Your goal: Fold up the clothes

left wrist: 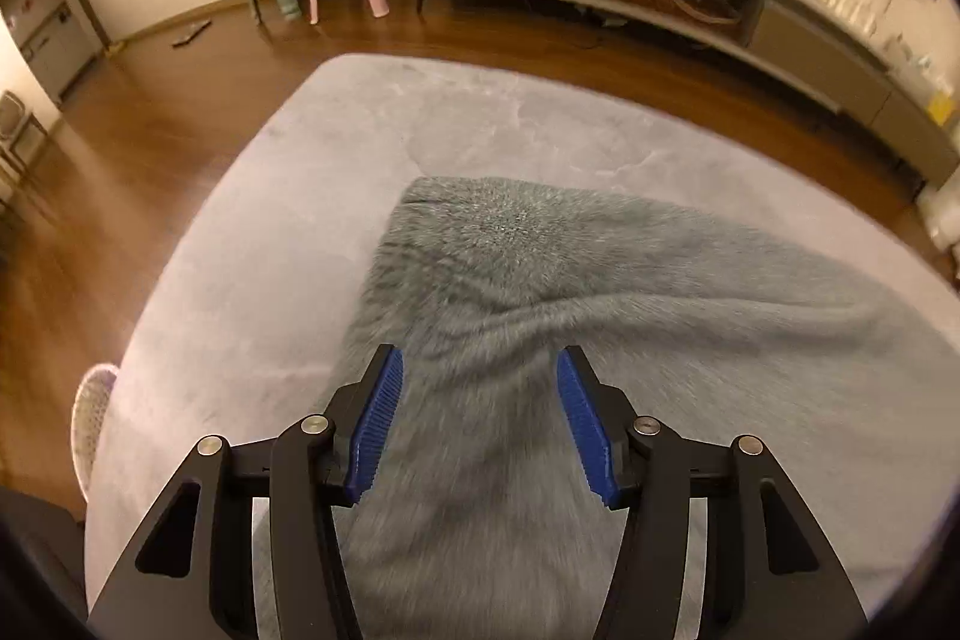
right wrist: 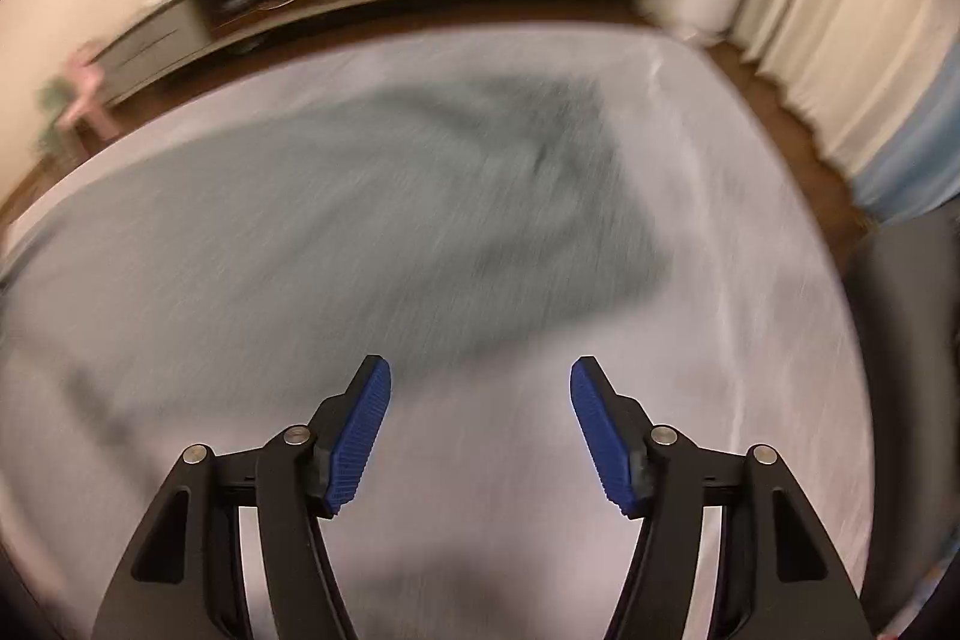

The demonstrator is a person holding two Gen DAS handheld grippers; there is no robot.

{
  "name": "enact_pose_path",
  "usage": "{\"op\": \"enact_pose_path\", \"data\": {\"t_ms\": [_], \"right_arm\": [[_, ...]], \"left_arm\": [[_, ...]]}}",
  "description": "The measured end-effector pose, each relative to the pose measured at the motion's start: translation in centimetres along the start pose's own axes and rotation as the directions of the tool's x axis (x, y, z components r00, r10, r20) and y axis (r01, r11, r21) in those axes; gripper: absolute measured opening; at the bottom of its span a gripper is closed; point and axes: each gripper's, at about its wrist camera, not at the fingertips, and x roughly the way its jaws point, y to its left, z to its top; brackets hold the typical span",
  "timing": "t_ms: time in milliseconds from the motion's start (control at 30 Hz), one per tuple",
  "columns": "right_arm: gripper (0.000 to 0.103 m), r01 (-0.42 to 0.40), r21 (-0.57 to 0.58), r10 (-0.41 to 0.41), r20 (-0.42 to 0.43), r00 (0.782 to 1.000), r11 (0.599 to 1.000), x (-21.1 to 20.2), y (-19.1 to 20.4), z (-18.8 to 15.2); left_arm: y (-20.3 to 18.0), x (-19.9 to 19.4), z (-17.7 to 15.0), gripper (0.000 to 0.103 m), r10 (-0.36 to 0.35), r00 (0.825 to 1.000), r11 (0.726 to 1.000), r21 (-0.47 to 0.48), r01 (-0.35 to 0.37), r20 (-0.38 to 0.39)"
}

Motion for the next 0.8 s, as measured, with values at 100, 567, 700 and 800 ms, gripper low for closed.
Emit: {"op": "enact_pose_path", "data": {"t_ms": [100,567,700,800], "right_arm": [[0.064,-0.031,-0.071,0.027,-0.049,0.998,0.997,-1.8,0.0,-5.8],[0.066,0.067,-0.323,-0.111,-0.119,0.987,0.944,-2.2,-1.5,-15.1],[0.066,0.134,-0.298,-0.175,-0.117,0.978,0.945,-3.0,-3.9,-15.9],[0.066,0.168,-0.283,-0.212,-0.132,0.968,0.944,-3.9,-6.1,-16.9]], "left_arm": [[1.5,-5.3,-2.9,0.061,-0.042,0.999,0.999,0.026,0.041,0.028],[6.5,-8.3,-23.4,0.064,0.033,0.989,0.997,0.08,-0.021,-0.146],[6.8,-9.5,-26.3,0.066,0.097,0.984,0.986,0.15,-0.074,-0.15],[7.0,-10.7,-28.4,0.065,0.134,0.981,0.974,0.199,-0.104,-0.143]]}}
